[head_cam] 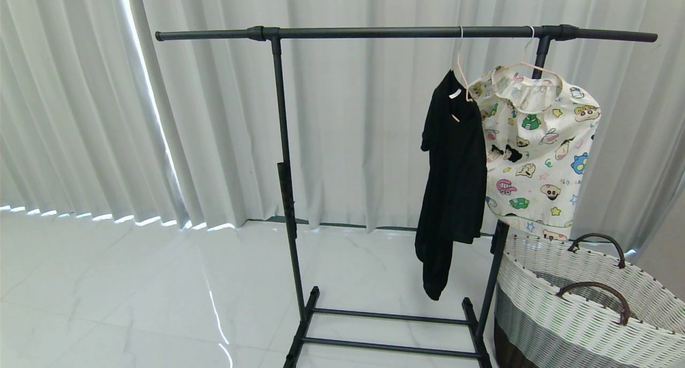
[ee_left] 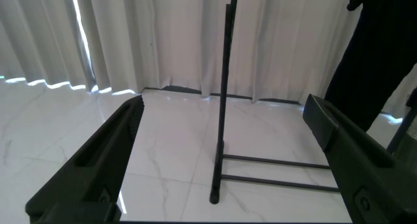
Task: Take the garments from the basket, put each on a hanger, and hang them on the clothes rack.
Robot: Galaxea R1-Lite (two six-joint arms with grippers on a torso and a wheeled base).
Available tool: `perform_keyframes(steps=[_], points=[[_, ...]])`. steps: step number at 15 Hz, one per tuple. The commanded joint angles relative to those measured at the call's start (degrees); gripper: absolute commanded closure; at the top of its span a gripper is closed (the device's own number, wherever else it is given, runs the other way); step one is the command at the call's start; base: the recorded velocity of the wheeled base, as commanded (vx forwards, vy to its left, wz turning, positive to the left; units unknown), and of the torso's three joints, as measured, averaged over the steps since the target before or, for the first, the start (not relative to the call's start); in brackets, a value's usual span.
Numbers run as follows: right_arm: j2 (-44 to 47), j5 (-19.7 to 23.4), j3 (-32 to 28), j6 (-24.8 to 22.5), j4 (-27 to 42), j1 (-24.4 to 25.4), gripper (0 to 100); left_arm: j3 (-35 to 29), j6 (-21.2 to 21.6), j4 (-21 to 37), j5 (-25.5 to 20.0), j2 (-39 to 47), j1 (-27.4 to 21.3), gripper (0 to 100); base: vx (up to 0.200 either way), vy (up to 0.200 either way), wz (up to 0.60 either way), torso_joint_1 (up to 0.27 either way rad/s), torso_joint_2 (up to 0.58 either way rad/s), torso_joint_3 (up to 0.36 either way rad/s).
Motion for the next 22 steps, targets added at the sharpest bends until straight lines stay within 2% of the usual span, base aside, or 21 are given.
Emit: perform_keyframes(steps=[1, 22], points=[[0.0, 0.0, 0.0, 0.0, 0.0, 0.0, 0, 0.0, 0.0, 0.0, 0.0, 0.0, 0.0, 0, 0.0, 0.0, 0.0, 0.0, 0.0, 0.0], [0.0, 0.0, 0.0, 0.0, 0.0, 0.0, 0, 0.0, 0.0, -0.1, 0.0, 0.0, 0.0, 0, 0.0, 0.0, 0.0, 0.0, 0.0, 0.0]])
